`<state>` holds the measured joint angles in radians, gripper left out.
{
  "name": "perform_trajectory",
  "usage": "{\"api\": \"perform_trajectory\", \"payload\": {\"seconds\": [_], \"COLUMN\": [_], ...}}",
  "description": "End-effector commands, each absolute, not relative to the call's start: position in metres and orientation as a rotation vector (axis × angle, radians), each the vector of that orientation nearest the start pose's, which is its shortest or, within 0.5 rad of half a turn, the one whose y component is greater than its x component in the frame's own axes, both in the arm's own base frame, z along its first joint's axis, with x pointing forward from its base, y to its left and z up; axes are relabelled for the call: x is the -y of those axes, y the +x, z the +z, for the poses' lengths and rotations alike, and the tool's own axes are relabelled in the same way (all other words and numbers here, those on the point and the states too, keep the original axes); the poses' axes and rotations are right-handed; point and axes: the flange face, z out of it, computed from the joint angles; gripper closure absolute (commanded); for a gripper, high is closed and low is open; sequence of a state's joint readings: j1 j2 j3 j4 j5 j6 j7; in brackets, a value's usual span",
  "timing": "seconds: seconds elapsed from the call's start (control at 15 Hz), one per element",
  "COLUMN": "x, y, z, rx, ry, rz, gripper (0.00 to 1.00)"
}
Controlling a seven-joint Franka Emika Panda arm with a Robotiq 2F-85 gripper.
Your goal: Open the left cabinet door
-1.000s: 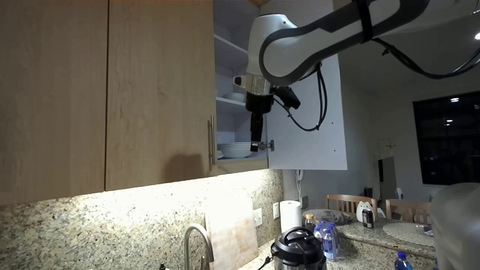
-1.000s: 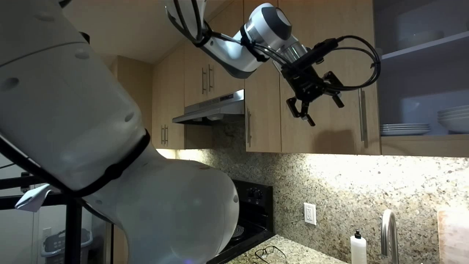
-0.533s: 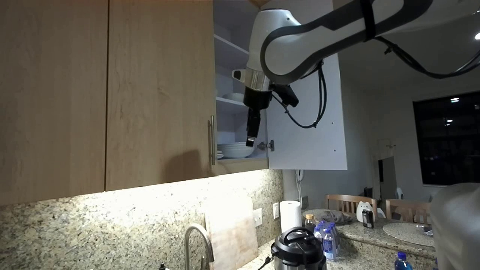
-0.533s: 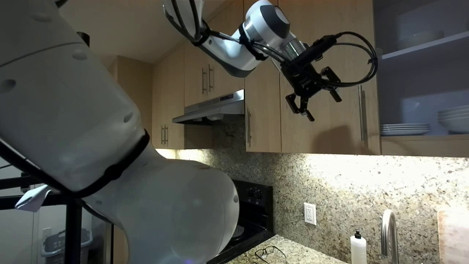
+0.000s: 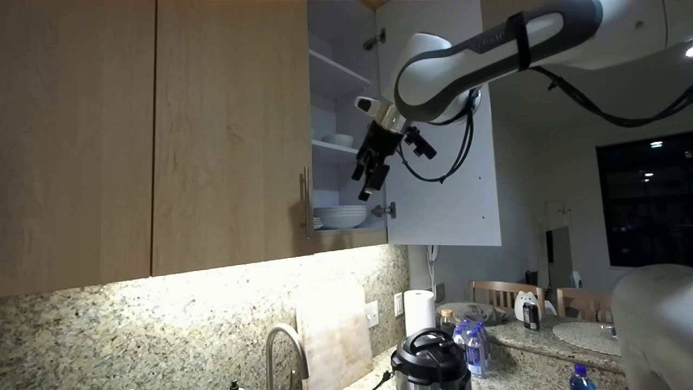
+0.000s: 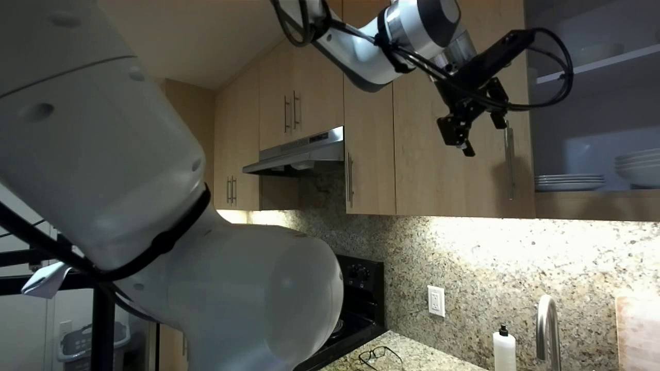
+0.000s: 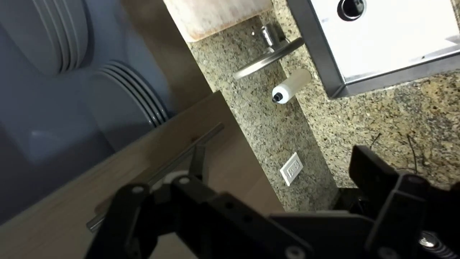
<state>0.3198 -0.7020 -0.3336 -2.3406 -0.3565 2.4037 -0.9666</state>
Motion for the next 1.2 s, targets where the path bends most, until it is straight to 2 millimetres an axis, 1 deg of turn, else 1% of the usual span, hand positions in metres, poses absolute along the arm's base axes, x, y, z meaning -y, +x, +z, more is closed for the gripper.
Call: {"api": "perform_trajectory", "payload": {"seconds": [0.0, 0.07, 0.33, 0.47, 0.53, 0.6, 0.73, 0.87, 1.13], "x": [0.071, 0.076, 0.078, 0.078, 0.079, 0.082, 0.093, 0.1, 0.098], "y": [0.433, 0.44, 0.472, 0.487, 0.495, 0.501, 0.513, 0.522, 0.541], "z": [0.657, 0.659, 0.672, 0.674, 0.67, 0.669, 0.663, 0.659, 0.65], "rx": [2.006, 2.055, 2.231, 2.237, 2.204, 2.184, 2.078, 1.99, 1.867], "ry": [-2.638, -2.567, -2.265, -2.153, -2.11, -2.095, -2.135, -2.146, -2.164], "rz": [-1.136, -1.146, -1.222, -1.256, -1.26, -1.262, -1.271, -1.283, -1.268], "gripper": [0.0, 0.0, 0.0, 0.0, 0.0, 0.0, 0.0, 0.0, 0.0]}}
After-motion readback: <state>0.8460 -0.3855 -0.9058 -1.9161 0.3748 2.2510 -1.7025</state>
